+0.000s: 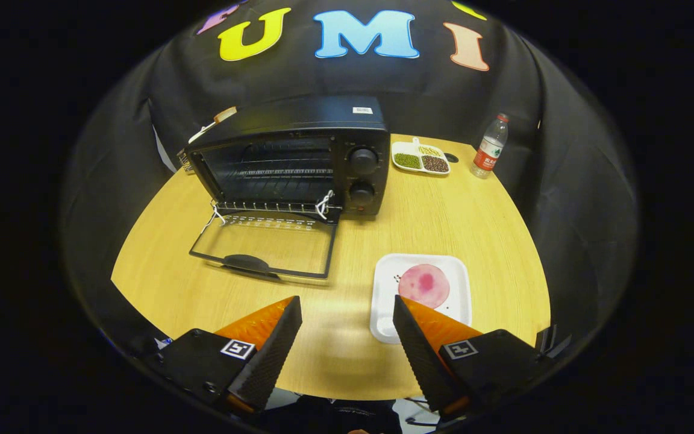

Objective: Open the toaster oven, put the food inside, and close the toaster oven door.

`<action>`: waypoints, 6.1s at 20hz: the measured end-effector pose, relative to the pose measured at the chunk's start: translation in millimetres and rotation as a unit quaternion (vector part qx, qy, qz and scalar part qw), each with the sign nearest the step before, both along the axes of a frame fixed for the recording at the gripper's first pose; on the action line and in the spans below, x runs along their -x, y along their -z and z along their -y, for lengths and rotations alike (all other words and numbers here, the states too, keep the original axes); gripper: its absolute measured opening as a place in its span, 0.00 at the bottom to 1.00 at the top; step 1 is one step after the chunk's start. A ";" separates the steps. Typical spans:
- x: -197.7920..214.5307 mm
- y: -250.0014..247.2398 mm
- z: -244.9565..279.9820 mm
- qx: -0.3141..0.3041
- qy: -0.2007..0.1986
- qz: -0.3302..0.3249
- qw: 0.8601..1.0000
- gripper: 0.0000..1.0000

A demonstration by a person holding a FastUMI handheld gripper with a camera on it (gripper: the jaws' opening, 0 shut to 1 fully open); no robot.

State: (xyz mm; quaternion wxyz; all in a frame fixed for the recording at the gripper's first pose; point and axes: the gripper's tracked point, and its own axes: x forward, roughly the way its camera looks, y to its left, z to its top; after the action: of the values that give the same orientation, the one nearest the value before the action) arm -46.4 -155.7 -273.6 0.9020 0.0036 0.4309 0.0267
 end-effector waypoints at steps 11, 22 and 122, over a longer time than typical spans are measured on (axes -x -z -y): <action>-9.0 10.6 130.4 -0.064 0.010 -0.039 0.997 0.98; -17.5 100.8 168.2 -0.033 0.019 -0.148 0.988 0.98; -223.1 35.0 -164.0 -0.474 0.370 0.064 0.796 0.03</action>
State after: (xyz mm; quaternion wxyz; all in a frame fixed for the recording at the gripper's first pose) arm 176.7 8.4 -308.6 0.7540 0.5881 0.2719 -0.1082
